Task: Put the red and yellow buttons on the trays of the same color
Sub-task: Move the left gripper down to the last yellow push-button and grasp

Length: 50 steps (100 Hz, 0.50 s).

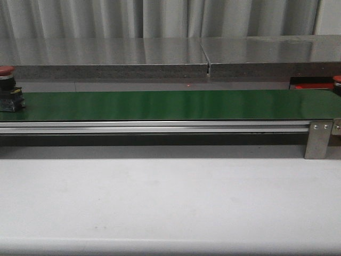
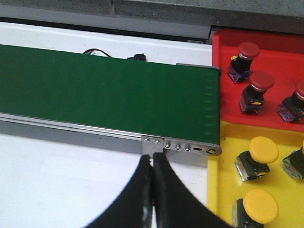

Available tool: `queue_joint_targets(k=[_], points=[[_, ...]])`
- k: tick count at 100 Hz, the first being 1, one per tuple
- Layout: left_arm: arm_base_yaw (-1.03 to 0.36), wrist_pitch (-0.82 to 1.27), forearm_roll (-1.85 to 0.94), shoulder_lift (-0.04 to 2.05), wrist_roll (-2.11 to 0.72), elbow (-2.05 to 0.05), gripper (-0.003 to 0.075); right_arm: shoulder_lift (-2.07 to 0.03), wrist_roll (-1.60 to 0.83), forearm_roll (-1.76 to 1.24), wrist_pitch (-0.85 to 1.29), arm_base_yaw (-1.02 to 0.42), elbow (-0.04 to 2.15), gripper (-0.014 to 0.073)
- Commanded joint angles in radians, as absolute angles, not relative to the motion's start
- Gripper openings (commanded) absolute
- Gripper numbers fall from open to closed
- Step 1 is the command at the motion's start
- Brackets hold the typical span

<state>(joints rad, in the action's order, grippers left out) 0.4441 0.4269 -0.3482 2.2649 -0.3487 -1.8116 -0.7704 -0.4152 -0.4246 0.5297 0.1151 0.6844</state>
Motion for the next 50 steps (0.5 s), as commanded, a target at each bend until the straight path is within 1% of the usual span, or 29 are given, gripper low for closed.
queue_joint_targets(k=[1, 17, 43, 50], points=[[0.449, 0.358, -0.354, 2.222, -0.351, -1.864, 0.0639, -0.764, -0.428, -0.435, 0.464, 0.116, 0.709, -0.0067], [0.45, 0.295, -0.354, 2.247, -0.351, -1.873, 0.0639, -0.764, -0.428, -0.435, 0.464, 0.116, 0.709, -0.0067], [0.45, 0.273, -0.391, 2.319, -0.349, -1.939, 0.0638, -0.764, -0.428, -0.435, 0.464, 0.116, 0.709, -0.0067], [0.45, 0.25, -0.391, 2.325, -0.349, -1.941, 0.0627, -0.764, -0.428, -0.435, 0.464, 0.116, 0.709, -0.0067]])
